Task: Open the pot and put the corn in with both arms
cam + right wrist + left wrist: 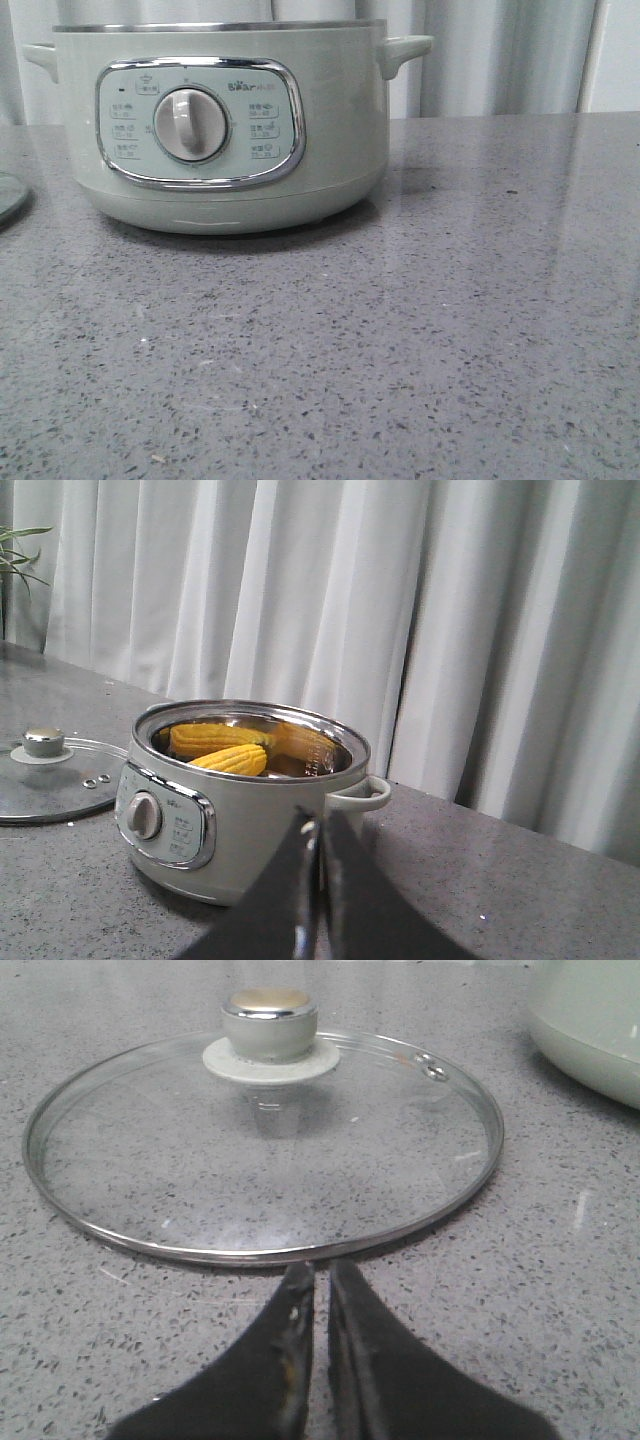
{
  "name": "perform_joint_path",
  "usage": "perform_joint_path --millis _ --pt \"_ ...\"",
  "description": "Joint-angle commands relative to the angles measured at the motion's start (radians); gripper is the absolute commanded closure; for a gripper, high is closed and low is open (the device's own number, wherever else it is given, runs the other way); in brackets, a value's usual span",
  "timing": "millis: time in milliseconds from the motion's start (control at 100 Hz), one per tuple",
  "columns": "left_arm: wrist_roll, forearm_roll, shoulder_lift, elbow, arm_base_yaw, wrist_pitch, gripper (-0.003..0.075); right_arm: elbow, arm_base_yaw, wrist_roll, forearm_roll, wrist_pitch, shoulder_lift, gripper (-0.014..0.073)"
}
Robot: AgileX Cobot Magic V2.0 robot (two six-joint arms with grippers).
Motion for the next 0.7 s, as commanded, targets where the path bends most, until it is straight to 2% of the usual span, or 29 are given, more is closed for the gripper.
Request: perform_joint_path --millis 0,210,320,480,690 --pt "0.000 0.000 -0.033 0.006 0.000 -0.025 0.0741 -0.021 -0.006 -0.006 -0.009 -0.081 0.011 0.0657" --pt "0.000 0.000 -0.033 0.006 0.000 -0.025 0.0741 -0.021 -0.006 -0.006 -0.009 -0.066 0.011 0.0657" --pt "0.000 0.000 -0.033 0.006 0.000 -0.025 0.0741 0.011 -0.038 -0.006 -0.009 -0.036 0.011 0.0657" --pt "0.000 0.000 -0.033 0.006 0.000 -0.025 0.0741 0.143 -0.194 -0.006 -0.011 -0.038 0.011 0.0657" --pt "0.000 0.000 -0.033 0.006 0.000 -0.025 0.0741 0.412 -0.391 -0.006 -0.004 -0.260 0.006 0.0657"
